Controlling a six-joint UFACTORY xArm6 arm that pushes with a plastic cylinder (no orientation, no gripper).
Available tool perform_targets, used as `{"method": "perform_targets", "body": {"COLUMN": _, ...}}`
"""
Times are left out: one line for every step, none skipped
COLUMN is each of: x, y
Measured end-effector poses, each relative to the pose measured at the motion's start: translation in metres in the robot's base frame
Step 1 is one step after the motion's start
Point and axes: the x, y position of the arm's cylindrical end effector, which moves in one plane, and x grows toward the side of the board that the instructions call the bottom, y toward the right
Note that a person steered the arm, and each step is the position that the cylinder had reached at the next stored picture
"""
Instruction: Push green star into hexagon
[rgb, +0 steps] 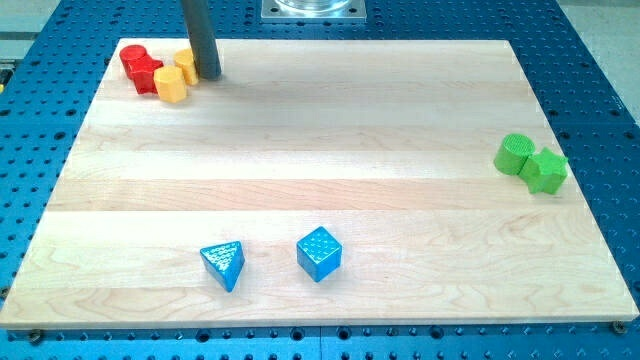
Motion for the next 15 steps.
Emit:
{"method": "perform_targets", "body": {"x": 0.023, "y": 0.093}}
{"method": "perform_targets", "body": {"x": 0.072, "y": 0.21}}
{"method": "perform_targets", "body": {"x": 0.102, "y": 0.301}}
{"method": "perform_targets", "body": {"x": 0.1, "y": 0.319}}
{"method": "perform_targets", "body": {"x": 0.106, "y": 0.322}}
{"method": "perform_targets", "body": {"x": 0.084, "y": 0.402}}
{"method": "perform_targets", "body": {"x": 0.084, "y": 0.445}}
{"method": "perform_targets", "body": {"x": 0.159, "y": 0.479}}
{"method": "perform_targets", "body": {"x": 0.215, "y": 0.477}}
{"method": "perform_targets", "body": {"x": 0.213, "y": 0.429}}
{"method": "perform_targets", "body": {"x": 0.192, "y": 0.376}}
{"method": "perform_targets", "body": {"x": 0.131, "y": 0.335}}
{"method": "perform_targets", "body": {"x": 0.104, "y": 0.277}}
{"method": "perform_targets", "body": {"x": 0.142, "y": 0.288}}
{"method": "perform_targets", "body": {"x": 0.169, "y": 0.298}}
